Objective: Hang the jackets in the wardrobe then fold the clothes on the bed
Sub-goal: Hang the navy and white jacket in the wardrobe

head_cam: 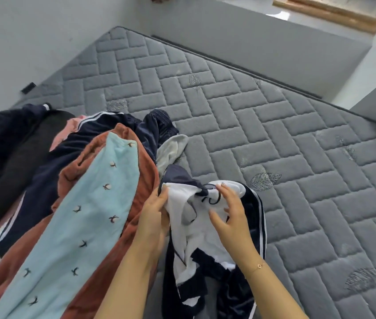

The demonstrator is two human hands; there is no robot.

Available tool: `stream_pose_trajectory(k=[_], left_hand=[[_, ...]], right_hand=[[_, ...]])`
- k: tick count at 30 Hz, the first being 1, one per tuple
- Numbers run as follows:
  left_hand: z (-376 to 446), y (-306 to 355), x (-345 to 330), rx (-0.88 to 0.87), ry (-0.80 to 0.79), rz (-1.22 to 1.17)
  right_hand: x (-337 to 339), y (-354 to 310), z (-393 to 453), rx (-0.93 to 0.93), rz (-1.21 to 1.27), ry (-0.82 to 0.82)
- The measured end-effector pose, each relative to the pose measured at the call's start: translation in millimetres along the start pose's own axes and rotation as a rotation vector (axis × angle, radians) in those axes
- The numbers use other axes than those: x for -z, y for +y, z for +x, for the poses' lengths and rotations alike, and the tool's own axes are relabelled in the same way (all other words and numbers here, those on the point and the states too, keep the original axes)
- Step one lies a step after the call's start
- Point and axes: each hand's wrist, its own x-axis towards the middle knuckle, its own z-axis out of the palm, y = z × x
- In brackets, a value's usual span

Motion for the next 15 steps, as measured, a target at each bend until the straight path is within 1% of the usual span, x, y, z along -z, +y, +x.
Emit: stream_pose_trajectory(k=[4, 6, 8, 10, 11, 15], left_hand=[[-80, 37, 5, -0.041, -0.068, -0.008], [-125, 53, 15, -0.100, -0.086, -0.075], [-172, 67, 34, -0.140, -0.078, -0.191], [-218, 80, 64, -0.183, -0.057, -0.293], [-241, 85, 84, -0.217, -0.046, -0.312], [-340, 104, 182, -0.432, 0.028, -0.221]], right_hand=[[-4, -51, -18, 0.189, -0.214, -0.107], [-13, -75, -30, 0.209, -0.279, -0.220], [-28, -97, -54, 0.165, -0.278, -0.294], [-48, -116, -88, 0.115, -0.235, -0.323], [-61, -124, -108, 0.126, -0.221, -0.314], [-135, -182, -196, 0.252, -0.148, -0.342]])
